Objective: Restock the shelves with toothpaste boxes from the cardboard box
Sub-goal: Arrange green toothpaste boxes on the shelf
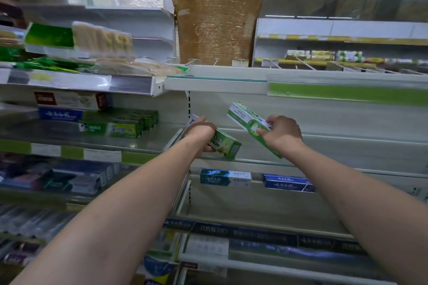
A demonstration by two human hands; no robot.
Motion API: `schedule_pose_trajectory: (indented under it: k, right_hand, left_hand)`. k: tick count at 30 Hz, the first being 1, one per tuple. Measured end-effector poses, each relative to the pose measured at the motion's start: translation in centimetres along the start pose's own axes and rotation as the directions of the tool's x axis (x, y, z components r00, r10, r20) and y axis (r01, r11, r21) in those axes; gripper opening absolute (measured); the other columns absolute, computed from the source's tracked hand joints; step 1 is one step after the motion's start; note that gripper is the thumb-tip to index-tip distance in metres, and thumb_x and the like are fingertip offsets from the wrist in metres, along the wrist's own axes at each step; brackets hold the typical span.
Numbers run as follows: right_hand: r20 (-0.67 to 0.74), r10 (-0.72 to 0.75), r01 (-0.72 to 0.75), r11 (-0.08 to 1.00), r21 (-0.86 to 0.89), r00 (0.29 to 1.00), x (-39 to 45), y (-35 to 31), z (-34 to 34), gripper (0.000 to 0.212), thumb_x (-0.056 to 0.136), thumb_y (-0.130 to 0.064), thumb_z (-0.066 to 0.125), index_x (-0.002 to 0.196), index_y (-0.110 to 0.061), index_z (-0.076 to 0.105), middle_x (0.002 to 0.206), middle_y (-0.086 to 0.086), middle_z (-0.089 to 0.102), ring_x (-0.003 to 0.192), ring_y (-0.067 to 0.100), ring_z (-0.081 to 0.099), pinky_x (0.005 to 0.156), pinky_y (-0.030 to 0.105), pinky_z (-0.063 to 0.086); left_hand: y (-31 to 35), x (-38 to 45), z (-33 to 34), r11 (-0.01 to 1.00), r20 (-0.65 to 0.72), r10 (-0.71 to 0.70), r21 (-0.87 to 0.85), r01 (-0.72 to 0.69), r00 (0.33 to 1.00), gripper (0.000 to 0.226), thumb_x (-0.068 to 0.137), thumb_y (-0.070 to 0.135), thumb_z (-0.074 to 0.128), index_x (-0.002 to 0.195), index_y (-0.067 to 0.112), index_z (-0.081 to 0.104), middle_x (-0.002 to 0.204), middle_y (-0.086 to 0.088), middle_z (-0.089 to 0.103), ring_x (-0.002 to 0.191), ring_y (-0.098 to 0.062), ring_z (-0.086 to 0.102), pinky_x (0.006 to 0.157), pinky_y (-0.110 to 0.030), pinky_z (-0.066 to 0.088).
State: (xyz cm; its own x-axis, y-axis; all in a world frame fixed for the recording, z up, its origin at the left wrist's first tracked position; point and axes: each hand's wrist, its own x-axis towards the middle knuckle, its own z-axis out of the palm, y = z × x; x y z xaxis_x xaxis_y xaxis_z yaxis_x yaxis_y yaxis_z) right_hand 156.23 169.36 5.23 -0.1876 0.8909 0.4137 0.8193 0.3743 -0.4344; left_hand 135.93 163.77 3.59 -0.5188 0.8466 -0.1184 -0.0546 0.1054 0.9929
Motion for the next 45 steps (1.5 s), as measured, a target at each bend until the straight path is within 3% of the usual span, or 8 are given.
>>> schedule_pose_trajectory:
  k: [4,9,13,17,20,25,41,45]
  right_hand:
    - [0.008,-0.019,0.019,1.000,0.024,1.000,1.3,0.7,1.1,0.021,0.090,-0.043,0.064,0.096,-0.023,0.065,0.089,0.000,0.066,0.079,0.020,0.056,0.062,0.027,0.038]
    - [0.004,-0.037,0.037,0.999,0.021,0.999,3.0,1.1,2.0,0.021,0.089,-0.039,0.066,0.096,-0.019,0.069,0.081,0.003,0.064,0.078,0.024,0.058,0.062,0.029,0.039]
    - [0.005,-0.043,0.043,0.999,0.018,0.999,4.0,1.4,2.4,0.023,0.088,-0.039,0.065,0.097,-0.019,0.068,0.083,0.005,0.064,0.079,0.026,0.056,0.063,0.030,0.039]
    - [-0.003,-0.048,0.048,0.999,-0.003,0.999,4.7,1.7,2.7,0.025,0.087,-0.040,0.066,0.101,-0.019,0.069,0.093,0.008,0.069,0.083,0.028,0.057,0.067,0.030,0.042]
    - [-0.009,-0.050,0.050,0.999,-0.011,0.999,5.1,1.9,2.8,0.026,0.088,-0.041,0.065,0.101,-0.019,0.068,0.095,0.008,0.069,0.083,0.028,0.056,0.068,0.030,0.041]
    - [-0.018,-0.082,0.081,0.996,-0.048,0.996,5.7,2.6,2.7,0.026,0.088,-0.041,0.064,0.100,-0.018,0.068,0.095,0.009,0.069,0.085,0.029,0.058,0.069,0.031,0.043]
    - [-0.146,-0.097,0.083,0.992,-0.100,0.985,7.5,5.5,2.6,0.028,0.082,-0.043,0.066,0.097,-0.019,0.065,0.093,0.005,0.067,0.090,0.033,0.060,0.066,0.030,0.036]
    - [-0.152,-0.088,0.078,0.994,-0.071,0.984,7.5,6.2,2.2,0.031,0.081,-0.043,0.069,0.102,-0.021,0.068,0.097,0.004,0.069,0.093,0.031,0.061,0.070,0.032,0.044]
  left_hand:
    - [0.2,2.0,0.8,0.999,-0.012,-0.030,0.030,0.031,0.999,0.043,0.103,0.023,0.054,0.144,0.027,0.041,0.129,-0.018,0.057,0.086,-0.035,0.071,0.052,-0.044,0.060]
    - [0.8,3.5,0.7,0.996,0.012,-0.001,0.094,0.000,1.000,0.054,0.101,0.000,0.029,0.149,0.024,0.036,0.118,-0.020,0.060,0.075,-0.032,0.071,0.047,-0.040,0.059]
    - [0.8,4.6,0.7,0.981,-0.010,0.045,0.190,-0.043,0.999,0.059,0.099,-0.001,0.039,0.152,0.025,0.035,0.127,-0.014,0.055,0.065,-0.032,0.072,0.060,-0.045,0.064]
    - [1.1,4.4,0.5,0.968,-0.041,0.066,0.243,-0.054,0.997,0.051,0.099,-0.004,0.052,0.142,0.024,0.052,0.138,-0.011,0.044,0.054,-0.028,0.066,0.039,-0.031,0.055]
    - [0.9,4.2,0.1,0.857,-0.015,0.149,0.501,-0.122,0.989,0.057,0.086,0.009,0.079,0.138,0.018,0.057,0.134,-0.010,0.056,0.071,-0.028,0.069,0.058,-0.035,0.063]
    - [0.8,5.2,0.4,0.357,-0.011,0.405,0.922,-0.147,0.914,0.059,0.069,0.060,0.085,0.113,0.025,0.068,0.123,-0.008,0.058,0.114,-0.030,0.054,0.091,-0.037,0.052]
    - [-0.6,9.4,3.8,0.222,-0.021,0.486,0.970,-0.100,0.874,0.058,0.084,0.061,0.068,0.124,0.022,0.052,0.135,-0.016,0.042,0.128,-0.040,0.039,0.105,-0.057,0.038]
    - [-0.8,10.4,4.7,0.204,-0.035,0.509,0.976,-0.081,0.860,0.060,0.084,0.063,0.066,0.124,0.021,0.051,0.133,-0.015,0.042,0.125,-0.040,0.039,0.103,-0.053,0.039]
